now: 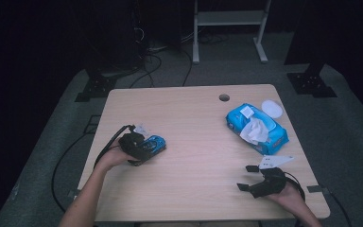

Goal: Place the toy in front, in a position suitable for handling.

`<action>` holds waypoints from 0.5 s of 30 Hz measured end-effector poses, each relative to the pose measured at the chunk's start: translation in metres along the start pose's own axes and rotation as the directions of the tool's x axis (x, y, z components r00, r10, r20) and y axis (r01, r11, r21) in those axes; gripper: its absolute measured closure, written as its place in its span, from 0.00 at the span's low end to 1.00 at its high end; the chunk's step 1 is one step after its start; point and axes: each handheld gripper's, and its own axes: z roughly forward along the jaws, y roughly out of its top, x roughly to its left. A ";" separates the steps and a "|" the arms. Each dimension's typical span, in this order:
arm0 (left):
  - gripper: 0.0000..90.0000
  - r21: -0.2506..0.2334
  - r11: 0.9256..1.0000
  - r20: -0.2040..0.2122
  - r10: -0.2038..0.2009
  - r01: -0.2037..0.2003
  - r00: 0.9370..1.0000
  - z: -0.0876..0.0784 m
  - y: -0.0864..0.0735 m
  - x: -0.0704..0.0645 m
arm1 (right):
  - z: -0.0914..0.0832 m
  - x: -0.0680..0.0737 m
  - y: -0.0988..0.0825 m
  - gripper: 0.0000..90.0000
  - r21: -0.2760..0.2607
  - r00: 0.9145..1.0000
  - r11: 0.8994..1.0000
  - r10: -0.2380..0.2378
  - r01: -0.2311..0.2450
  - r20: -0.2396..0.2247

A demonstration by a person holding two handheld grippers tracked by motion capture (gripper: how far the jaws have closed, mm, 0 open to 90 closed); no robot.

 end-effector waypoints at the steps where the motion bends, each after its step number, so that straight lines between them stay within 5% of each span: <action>1: 0.31 0.005 1.000 0.000 0.007 -0.007 1.000 -0.001 0.001 0.000 | 0.000 0.000 0.000 0.18 0.000 1.000 1.000 0.000 0.000 0.000; 7: 0.31 -0.029 0.999 -0.001 0.021 -0.021 1.000 -0.010 0.008 -0.004 | 0.001 0.000 0.000 0.18 -0.001 1.000 1.000 -0.002 0.002 0.000; 15: 0.31 -0.060 0.994 0.013 0.097 -0.096 0.995 -0.018 0.032 -0.023 | 0.000 0.000 0.000 0.18 -0.005 1.000 1.000 0.002 -0.002 -0.001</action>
